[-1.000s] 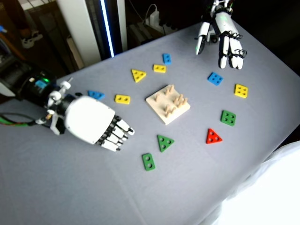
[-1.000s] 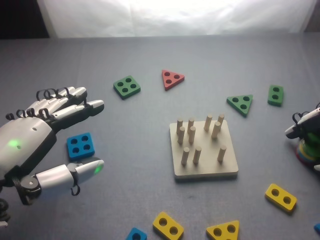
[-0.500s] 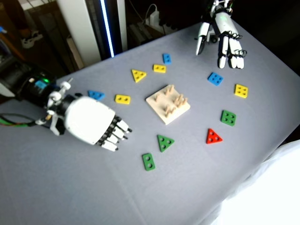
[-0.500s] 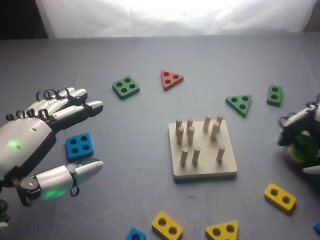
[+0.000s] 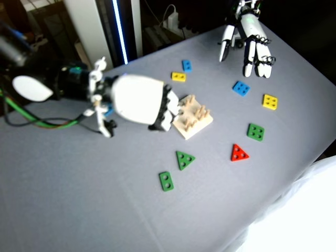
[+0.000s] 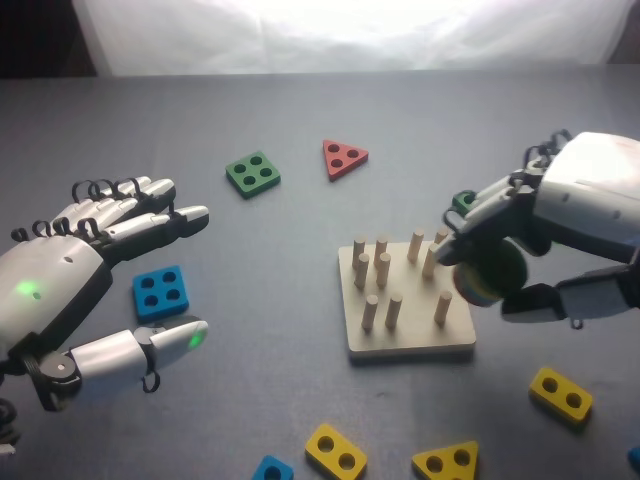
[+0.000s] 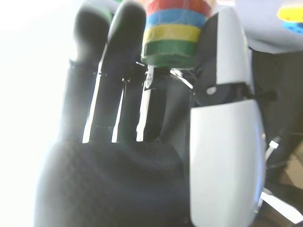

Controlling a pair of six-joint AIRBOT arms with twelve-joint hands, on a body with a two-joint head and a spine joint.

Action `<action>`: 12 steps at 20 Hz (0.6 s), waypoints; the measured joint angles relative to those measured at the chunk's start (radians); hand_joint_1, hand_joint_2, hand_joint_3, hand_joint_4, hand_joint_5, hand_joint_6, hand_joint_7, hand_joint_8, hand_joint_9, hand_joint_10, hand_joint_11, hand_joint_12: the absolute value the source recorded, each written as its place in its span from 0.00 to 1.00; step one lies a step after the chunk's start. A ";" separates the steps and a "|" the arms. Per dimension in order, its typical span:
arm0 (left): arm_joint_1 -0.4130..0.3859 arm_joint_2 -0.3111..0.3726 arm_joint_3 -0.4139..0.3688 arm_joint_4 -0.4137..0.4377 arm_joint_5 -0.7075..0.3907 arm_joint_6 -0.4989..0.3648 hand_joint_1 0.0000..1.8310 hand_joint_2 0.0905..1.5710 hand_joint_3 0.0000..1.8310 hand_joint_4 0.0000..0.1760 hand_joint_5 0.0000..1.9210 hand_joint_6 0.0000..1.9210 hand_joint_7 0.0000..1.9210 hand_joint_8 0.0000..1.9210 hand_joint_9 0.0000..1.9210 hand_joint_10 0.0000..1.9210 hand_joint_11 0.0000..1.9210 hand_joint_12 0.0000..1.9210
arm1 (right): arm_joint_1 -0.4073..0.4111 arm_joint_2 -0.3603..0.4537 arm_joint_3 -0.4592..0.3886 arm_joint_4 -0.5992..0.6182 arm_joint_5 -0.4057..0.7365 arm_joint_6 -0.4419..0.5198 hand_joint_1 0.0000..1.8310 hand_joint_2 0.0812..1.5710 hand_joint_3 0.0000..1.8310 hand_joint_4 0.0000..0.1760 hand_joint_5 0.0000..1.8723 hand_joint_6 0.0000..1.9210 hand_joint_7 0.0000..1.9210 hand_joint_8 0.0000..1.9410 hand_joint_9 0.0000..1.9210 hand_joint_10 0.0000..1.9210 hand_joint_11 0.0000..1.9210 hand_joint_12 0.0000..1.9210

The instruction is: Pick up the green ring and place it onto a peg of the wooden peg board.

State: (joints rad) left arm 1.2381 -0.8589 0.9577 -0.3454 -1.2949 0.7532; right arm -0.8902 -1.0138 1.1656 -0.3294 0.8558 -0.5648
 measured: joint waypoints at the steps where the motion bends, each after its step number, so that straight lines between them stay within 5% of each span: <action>1: 0.000 0.000 0.000 0.000 0.000 0.000 0.37 0.70 0.00 0.34 0.21 0.00 0.07 0.00 0.03 0.00 0.00 0.10 | 0.007 -0.010 0.006 -0.024 -0.001 0.018 0.66 0.63 0.00 0.00 0.64 0.31 0.49 0.72 0.54 0.87 0.54 0.95; 4: 0.000 0.000 0.000 0.000 0.000 -0.003 0.36 0.71 0.00 0.39 0.21 0.00 0.06 0.00 0.01 0.00 0.00 0.03 | 0.022 -0.027 0.018 -0.064 -0.029 0.030 0.66 0.63 0.00 0.00 0.63 0.33 0.46 0.80 0.54 0.91 0.57 0.92; 8: 0.000 0.000 0.002 0.005 0.001 -0.011 0.38 0.71 0.00 0.28 0.21 0.00 0.08 0.00 0.03 0.00 0.00 0.09 | 0.030 -0.056 0.037 -0.087 -0.066 0.049 0.66 0.64 0.00 0.00 0.63 0.34 0.45 0.88 0.55 1.00 0.60 1.00; 12: 0.000 0.000 0.003 0.000 0.002 -0.015 0.36 0.71 0.00 0.41 0.20 0.00 0.06 0.00 0.02 0.00 0.00 0.08 | 0.050 -0.082 0.053 -0.112 -0.080 0.053 0.65 0.66 0.00 0.00 0.59 0.41 0.43 0.87 0.54 0.98 0.59 0.97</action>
State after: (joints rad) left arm 1.2381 -0.8589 0.9611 -0.3450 -1.2934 0.7383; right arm -0.8402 -1.0958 1.2186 -0.4412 0.7753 -0.5114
